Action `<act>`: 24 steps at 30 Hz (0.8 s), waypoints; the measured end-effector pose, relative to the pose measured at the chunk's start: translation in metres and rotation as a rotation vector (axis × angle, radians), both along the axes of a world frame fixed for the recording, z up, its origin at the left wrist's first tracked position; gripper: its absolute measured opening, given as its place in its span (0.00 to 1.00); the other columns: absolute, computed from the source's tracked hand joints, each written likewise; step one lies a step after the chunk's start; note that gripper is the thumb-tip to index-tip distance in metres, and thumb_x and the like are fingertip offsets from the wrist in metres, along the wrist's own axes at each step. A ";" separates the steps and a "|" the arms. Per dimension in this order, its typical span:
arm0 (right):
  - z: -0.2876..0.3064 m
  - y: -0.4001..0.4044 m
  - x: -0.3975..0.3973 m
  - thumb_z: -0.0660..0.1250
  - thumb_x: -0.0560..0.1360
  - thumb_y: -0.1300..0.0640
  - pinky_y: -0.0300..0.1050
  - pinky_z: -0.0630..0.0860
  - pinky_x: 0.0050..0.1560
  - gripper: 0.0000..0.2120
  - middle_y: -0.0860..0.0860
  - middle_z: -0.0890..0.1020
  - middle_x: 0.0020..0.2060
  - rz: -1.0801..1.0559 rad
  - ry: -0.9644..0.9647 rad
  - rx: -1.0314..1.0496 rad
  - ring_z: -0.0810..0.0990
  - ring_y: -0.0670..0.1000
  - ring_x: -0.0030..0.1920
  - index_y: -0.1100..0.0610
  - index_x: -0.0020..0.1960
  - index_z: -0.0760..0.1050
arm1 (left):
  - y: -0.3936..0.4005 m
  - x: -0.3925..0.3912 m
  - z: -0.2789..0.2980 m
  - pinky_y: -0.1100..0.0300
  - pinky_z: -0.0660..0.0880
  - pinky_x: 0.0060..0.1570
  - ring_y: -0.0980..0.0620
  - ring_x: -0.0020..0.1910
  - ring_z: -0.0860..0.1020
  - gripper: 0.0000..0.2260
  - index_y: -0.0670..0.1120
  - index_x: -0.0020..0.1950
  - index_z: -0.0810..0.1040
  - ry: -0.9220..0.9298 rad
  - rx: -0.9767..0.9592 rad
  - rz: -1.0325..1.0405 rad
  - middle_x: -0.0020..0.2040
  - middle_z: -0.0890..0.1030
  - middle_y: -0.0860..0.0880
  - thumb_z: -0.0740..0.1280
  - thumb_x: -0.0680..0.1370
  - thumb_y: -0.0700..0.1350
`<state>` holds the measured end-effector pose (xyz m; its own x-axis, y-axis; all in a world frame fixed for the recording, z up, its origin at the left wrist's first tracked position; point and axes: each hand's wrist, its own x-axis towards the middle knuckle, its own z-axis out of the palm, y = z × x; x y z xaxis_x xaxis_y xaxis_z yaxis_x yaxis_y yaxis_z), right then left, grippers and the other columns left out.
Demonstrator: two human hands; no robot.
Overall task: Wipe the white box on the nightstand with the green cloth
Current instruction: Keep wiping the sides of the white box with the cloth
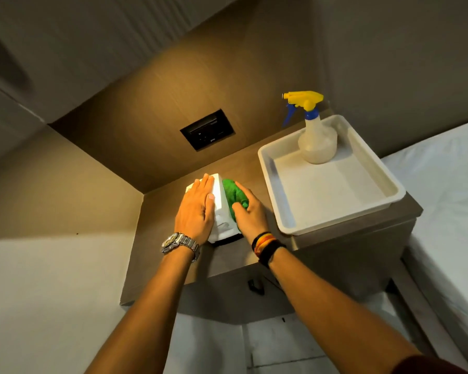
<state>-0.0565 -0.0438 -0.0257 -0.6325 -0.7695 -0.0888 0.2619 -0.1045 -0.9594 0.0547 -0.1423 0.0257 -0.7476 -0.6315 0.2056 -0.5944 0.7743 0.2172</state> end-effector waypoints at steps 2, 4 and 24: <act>0.010 -0.007 -0.004 0.60 0.75 0.65 0.53 0.80 0.59 0.28 0.53 0.76 0.68 0.022 0.019 -0.011 0.78 0.53 0.64 0.50 0.74 0.68 | -0.002 0.001 -0.002 0.57 0.48 0.77 0.49 0.81 0.55 0.30 0.48 0.82 0.59 -0.008 0.005 0.008 0.81 0.59 0.48 0.44 0.83 0.59; 0.011 -0.004 0.005 0.60 0.77 0.60 0.58 0.81 0.57 0.28 0.52 0.72 0.72 0.025 0.135 -0.010 0.77 0.55 0.66 0.44 0.75 0.63 | -0.003 0.003 -0.005 0.56 0.49 0.78 0.50 0.81 0.55 0.29 0.50 0.82 0.58 -0.005 0.009 0.020 0.81 0.58 0.50 0.43 0.83 0.59; -0.024 0.010 0.022 0.62 0.76 0.66 0.62 0.71 0.69 0.40 0.47 0.58 0.79 0.031 0.251 0.050 0.60 0.53 0.78 0.36 0.77 0.49 | -0.005 0.003 -0.006 0.53 0.50 0.78 0.51 0.81 0.54 0.26 0.48 0.82 0.58 0.003 0.024 0.005 0.80 0.56 0.55 0.47 0.85 0.55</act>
